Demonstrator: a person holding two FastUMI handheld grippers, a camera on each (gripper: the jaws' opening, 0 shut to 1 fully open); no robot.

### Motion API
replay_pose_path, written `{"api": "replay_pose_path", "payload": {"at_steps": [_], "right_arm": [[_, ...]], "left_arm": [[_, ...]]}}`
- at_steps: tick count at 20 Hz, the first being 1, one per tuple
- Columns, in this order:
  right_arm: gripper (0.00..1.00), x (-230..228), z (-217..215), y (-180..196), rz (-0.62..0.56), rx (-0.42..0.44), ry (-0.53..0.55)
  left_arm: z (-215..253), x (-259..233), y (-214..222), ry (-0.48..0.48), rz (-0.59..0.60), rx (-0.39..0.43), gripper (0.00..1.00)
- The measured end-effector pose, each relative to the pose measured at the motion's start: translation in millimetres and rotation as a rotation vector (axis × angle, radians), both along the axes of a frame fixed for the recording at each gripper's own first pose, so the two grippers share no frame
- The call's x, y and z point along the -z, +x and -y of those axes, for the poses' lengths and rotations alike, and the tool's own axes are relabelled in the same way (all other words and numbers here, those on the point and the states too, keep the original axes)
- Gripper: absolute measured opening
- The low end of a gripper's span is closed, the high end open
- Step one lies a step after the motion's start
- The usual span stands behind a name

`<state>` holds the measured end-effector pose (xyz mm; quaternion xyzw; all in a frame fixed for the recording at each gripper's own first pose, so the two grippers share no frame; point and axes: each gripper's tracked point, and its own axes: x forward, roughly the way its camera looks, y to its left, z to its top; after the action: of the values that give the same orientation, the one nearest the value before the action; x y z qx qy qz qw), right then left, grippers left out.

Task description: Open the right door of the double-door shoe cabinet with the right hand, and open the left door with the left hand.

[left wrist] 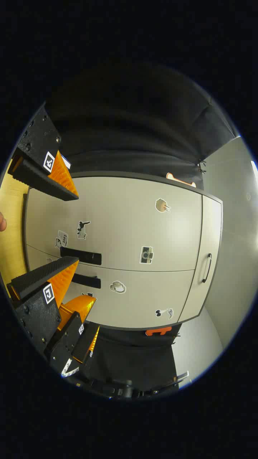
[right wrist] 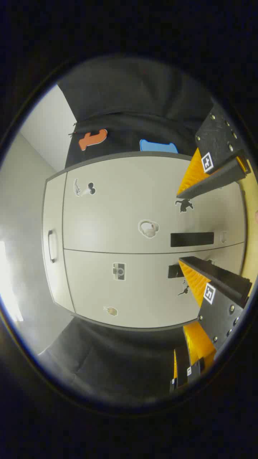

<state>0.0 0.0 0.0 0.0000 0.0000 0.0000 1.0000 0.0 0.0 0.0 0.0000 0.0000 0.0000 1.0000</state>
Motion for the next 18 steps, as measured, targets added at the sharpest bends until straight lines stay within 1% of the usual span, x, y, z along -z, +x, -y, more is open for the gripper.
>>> {"api": "replay_pose_path", "payload": {"at_steps": [1, 5, 6, 7, 9, 10, 11, 12, 13, 14, 15, 17, 18], "right_arm": [[0.93, 2, 0, 6, -0.005, 0.002, 0.003], [0.93, 16, -4, 29, -0.037, 0.006, 0.01], [0.96, 18, -5, 34, -0.042, 0.004, 0.007], [0.96, 23, -6, 40, -0.05, 0.004, 0.008], [0.96, 31, -10, 49, -0.071, 0.001, 0.009], [0.93, 34, -11, 53, -0.077, 0.001, 0.005], [0.96, 38, -12, 56, -0.081, 0.001, -0.002], [0.96, 40, -14, 59, -0.083, 0.0, -0.009], [0.94, 43, -16, 62, -0.084, -0.002, -0.014], [0.96, 46, -18, 64, -0.09, -0.006, -0.016], [0.96, 50, -18, 69, -0.098, -0.007, -0.016], [0.9, 58, -20, 75, -0.123, -0.009, -0.017], [0.81, 60, -19, 78, -0.128, -0.006, -0.02]], "left_arm": [[-3, 0, 0, -0.002, 0.0, -0.004, 0.96], [-16, 1, 2, -0.002, -0.008, -0.022, 0.96], [-19, 2, 4, -0.003, -0.008, -0.026, 0.96], [-21, 2, 5, -0.003, -0.01, -0.031, 0.96], [-28, 2, 8, -0.001, -0.012, -0.04, 0.96], [-30, 2, 9, 0.0, -0.012, -0.044, 0.96], [-31, 2, 11, 0.002, -0.015, -0.047, 0.96], [-34, 3, 12, 0.002, -0.018, -0.051, 0.96], [-36, 3, 14, 0.001, -0.021, -0.055, 0.96], [-38, 4, 15, -0.002, -0.022, -0.057, 0.96], [-38, 4, 16, -0.004, -0.024, -0.059, 0.96], [-42, 5, 17, -0.007, -0.029, -0.066, 0.96], [-43, 6, 17, -0.009, -0.029, -0.07, 0.96]]}}
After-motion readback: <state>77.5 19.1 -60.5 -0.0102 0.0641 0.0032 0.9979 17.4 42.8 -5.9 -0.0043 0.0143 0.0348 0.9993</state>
